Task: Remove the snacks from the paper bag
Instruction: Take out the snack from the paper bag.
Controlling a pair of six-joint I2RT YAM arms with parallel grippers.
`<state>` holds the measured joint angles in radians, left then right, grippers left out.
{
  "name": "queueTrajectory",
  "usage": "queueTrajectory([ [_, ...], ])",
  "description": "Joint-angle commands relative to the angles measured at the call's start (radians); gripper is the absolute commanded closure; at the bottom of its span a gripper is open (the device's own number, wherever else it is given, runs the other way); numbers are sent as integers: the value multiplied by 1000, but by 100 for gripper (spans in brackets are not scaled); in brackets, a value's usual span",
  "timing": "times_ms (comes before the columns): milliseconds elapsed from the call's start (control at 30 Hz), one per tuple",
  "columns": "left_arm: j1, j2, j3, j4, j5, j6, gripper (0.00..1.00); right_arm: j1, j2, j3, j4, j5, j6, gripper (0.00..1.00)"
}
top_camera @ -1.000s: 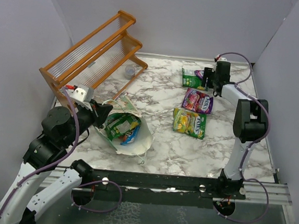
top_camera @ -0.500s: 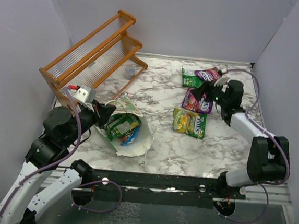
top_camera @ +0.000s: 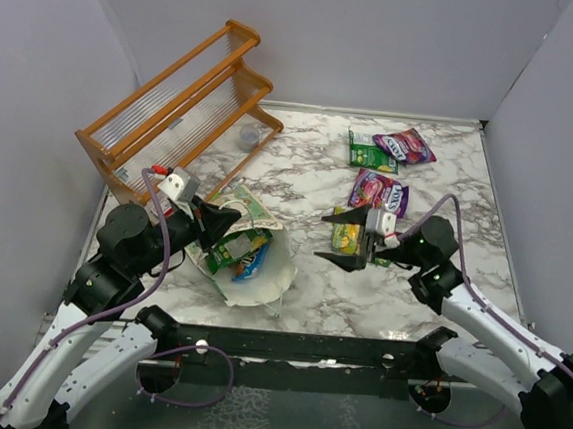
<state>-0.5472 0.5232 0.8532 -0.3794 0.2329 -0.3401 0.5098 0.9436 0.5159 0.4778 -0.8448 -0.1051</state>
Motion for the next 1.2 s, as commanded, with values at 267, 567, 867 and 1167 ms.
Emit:
queueTrajectory([
  [267,-1,1,8,22,7,-12,100,617,238,175,-325,348,-683,46],
  [567,0,-7,13,5,-10,-17,100,679,513,374,-439,525,-745,51],
  [867,0,-8,11,2,-15,-14,100,681,635,444,-461,602,-741,50],
  [1167,-2,-7,8,6,-22,-11,100,702,709,463,-457,620,-720,54],
])
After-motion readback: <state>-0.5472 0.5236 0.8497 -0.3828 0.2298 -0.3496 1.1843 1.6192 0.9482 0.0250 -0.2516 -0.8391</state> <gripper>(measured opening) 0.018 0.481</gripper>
